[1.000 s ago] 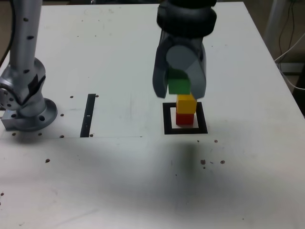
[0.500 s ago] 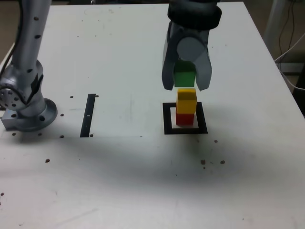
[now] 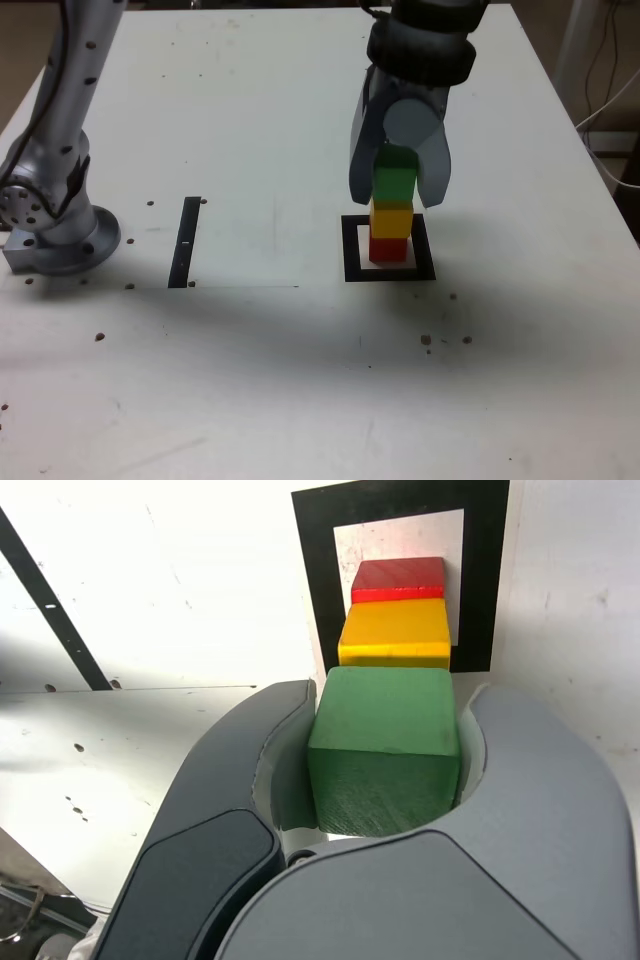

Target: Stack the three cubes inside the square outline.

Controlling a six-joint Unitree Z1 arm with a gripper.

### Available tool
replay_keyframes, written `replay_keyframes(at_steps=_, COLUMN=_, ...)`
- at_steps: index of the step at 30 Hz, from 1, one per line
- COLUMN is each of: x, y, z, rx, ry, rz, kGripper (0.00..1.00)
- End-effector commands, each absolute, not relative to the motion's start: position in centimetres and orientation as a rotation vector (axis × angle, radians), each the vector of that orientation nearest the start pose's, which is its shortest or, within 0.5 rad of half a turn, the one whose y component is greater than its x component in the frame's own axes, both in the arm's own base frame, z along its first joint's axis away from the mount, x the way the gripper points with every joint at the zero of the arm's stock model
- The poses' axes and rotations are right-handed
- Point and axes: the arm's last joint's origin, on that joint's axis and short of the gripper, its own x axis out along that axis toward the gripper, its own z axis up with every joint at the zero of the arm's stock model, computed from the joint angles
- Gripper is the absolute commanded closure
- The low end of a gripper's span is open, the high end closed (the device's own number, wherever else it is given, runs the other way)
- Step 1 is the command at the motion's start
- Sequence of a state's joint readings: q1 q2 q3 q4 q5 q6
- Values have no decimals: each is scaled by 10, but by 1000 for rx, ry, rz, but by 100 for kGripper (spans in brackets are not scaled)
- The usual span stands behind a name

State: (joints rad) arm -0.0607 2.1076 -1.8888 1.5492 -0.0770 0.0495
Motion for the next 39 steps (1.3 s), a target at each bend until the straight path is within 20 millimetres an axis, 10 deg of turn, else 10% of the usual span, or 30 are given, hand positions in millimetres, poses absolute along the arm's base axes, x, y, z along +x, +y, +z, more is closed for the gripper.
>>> replay_keyframes(at_steps=1, x=381, y=-26, z=294, rx=20, ry=1768, rz=-148, kGripper=68)
replay_keyframes(at_steps=7, x=383, y=-27, z=292, rx=20, ry=1763, rz=-160, kGripper=62)
replay_keyframes(at_steps=14, x=382, y=-25, z=287, rx=19, ry=1771, rz=-175, kGripper=8)
replay_keyframes(at_steps=26, x=379, y=-22, z=288, rx=19, ry=1772, rz=-171, kGripper=4)
replay_keyframes(at_steps=39, x=333, y=-15, z=338, rx=85, ry=1665, rz=-78, kGripper=1)
